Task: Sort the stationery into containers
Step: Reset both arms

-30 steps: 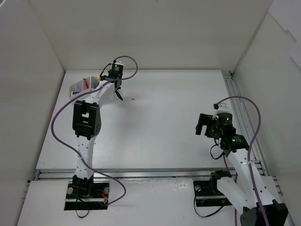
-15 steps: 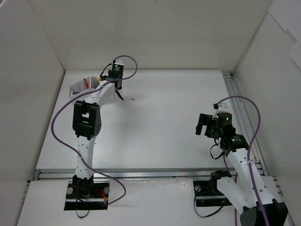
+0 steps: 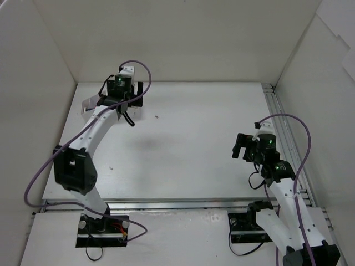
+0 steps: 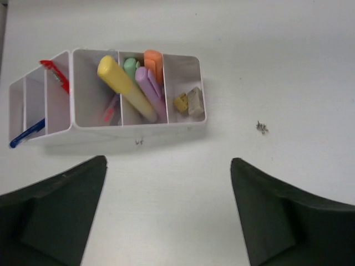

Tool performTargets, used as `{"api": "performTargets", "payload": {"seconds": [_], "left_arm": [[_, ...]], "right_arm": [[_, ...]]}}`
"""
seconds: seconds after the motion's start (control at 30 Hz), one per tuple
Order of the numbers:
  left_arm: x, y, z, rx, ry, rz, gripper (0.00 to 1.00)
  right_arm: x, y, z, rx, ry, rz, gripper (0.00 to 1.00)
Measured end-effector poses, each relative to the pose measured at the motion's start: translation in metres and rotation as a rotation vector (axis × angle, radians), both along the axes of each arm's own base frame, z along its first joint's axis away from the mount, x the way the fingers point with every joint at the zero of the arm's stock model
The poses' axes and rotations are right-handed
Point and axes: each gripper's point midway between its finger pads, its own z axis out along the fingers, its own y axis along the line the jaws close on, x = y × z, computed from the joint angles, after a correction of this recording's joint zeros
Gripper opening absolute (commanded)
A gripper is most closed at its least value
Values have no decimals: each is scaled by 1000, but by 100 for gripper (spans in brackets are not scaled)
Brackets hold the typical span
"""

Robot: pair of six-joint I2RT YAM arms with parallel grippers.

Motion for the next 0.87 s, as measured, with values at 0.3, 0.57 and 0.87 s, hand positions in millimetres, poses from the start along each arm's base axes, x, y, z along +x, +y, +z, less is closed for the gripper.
{"api": "performTargets", "payload": {"seconds": [0.3, 0.57, 0.87], "left_arm": [[-183, 9, 7, -266, -125, 17, 100], [-268, 28, -22, -454, -221, 60, 99], [-289, 53, -10, -520, -318, 168, 100]], "right_arm": [[-10, -12, 23, 35, -120, -108, 98], [-26, -22, 28, 69, -178, -198, 98], [-36, -30, 41, 98, -272, -256, 98]]}}
